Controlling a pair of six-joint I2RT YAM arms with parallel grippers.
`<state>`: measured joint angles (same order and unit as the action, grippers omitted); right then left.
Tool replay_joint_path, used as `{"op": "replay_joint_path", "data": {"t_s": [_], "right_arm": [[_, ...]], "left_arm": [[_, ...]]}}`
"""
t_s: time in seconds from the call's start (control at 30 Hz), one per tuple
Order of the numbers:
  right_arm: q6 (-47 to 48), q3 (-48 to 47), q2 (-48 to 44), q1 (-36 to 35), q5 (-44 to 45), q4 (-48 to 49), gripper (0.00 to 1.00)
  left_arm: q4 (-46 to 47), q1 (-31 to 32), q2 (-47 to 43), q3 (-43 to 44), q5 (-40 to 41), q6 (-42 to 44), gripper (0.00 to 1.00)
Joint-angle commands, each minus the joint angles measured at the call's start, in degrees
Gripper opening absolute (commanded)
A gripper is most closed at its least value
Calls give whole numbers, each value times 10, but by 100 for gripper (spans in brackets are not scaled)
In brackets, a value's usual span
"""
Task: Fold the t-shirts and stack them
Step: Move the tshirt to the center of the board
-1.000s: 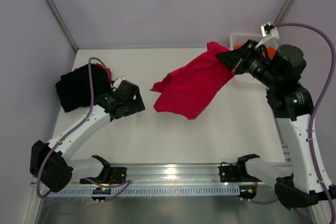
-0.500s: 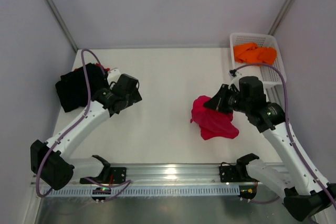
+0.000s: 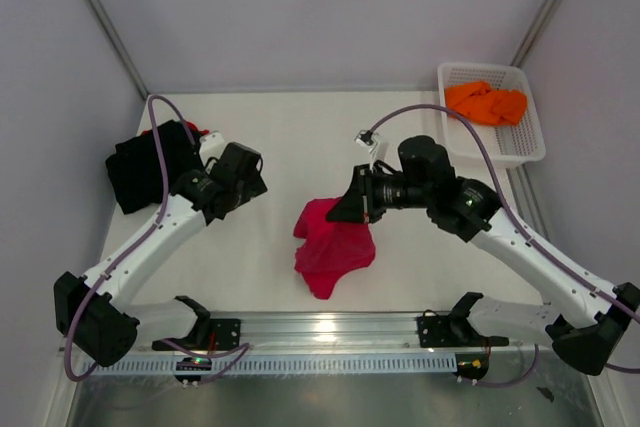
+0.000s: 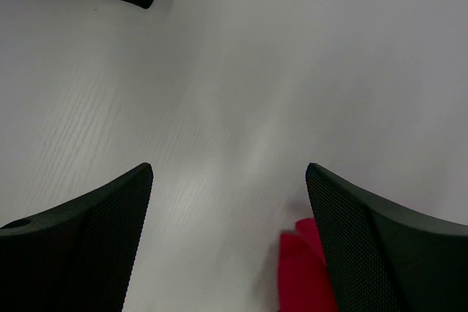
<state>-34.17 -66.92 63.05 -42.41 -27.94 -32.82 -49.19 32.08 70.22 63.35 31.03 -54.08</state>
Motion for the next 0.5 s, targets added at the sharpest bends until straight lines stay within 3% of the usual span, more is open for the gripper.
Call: {"op": "replay_joint_path", "data": {"t_s": [0.0, 0.17, 0.37, 0.4, 0.43, 0.47], "right_arm": [[-14, -40, -21, -15, -85, 169, 3], [-70, -17, -49, -15, -56, 274, 3], [-54, 26, -71, -15, 134, 131, 4], [-54, 35, -74, -14, 154, 112, 13], [-56, 40, -75, -15, 169, 96, 34], [-52, 43, -76, -15, 178, 83, 66]], "left_arm": [[-5, -3, -8, 9, 17, -20, 88], [-10, -3, -8, 5, 17, -28, 87], [-13, -3, -16, 3, 18, -29, 87], [-14, -3, -18, 3, 20, -28, 87], [-14, -3, -20, 2, 22, -23, 88], [-14, -3, -22, 1, 22, -22, 87]]}}
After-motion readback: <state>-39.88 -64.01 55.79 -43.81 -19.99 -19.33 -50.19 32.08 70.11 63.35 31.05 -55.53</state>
